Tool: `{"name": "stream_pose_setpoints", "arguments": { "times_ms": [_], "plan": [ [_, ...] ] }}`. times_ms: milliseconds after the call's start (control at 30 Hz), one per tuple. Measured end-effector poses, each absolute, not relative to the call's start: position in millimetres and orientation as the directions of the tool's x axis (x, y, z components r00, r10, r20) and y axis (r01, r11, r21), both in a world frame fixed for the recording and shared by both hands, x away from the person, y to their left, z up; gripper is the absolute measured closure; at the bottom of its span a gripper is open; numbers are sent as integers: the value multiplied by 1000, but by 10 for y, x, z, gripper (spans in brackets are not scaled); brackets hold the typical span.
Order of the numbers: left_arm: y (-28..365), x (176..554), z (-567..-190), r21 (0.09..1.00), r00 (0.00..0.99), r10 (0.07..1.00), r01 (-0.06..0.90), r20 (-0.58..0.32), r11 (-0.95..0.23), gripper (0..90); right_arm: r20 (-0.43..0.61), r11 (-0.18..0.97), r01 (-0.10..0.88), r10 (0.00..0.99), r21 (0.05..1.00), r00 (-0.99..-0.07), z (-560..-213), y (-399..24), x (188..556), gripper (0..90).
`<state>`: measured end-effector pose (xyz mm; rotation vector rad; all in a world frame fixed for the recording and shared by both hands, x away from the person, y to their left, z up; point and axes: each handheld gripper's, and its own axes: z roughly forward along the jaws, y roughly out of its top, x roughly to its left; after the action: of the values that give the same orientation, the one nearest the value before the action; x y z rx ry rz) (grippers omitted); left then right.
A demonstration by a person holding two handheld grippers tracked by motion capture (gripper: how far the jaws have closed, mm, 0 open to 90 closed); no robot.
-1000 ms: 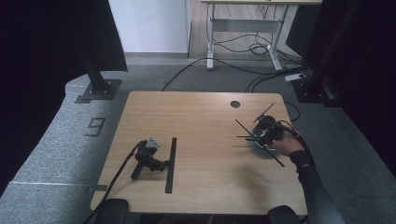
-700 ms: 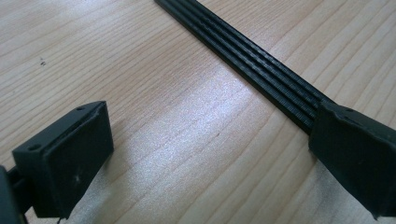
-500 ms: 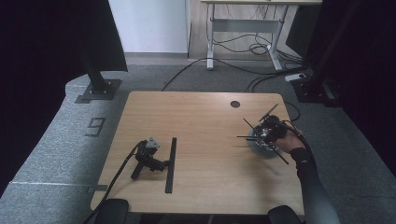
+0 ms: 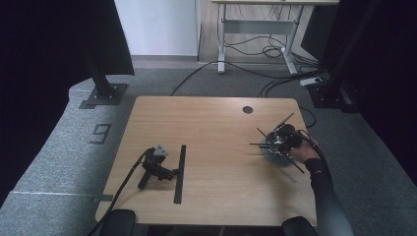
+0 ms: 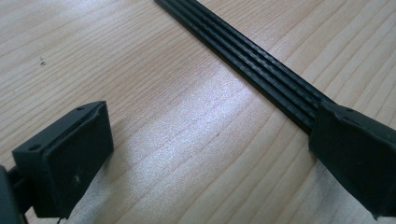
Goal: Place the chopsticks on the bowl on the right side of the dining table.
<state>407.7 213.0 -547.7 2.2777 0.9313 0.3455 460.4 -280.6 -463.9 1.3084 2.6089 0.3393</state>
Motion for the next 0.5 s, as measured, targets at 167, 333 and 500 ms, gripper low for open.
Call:
{"name": "stream_pose_setpoints", "arguments": {
  "times_ms": [167,333,500],
  "plan": [
    [2130,4077,-5477,653,713,701,531,0,-540,0,-70,575,758,808,309,-585,-4646,-2813,4605,851],
    [2130,4077,-5477,653,714,701,531,0,-540,0,-59,536,760,829,368,-556,-4592,-2864,4569,718],
    [2130,4078,-5477,653,714,701,531,0,-540,0,-41,494,756,847,430,-531,-4533,-2940,4511,598]
  ]
}}
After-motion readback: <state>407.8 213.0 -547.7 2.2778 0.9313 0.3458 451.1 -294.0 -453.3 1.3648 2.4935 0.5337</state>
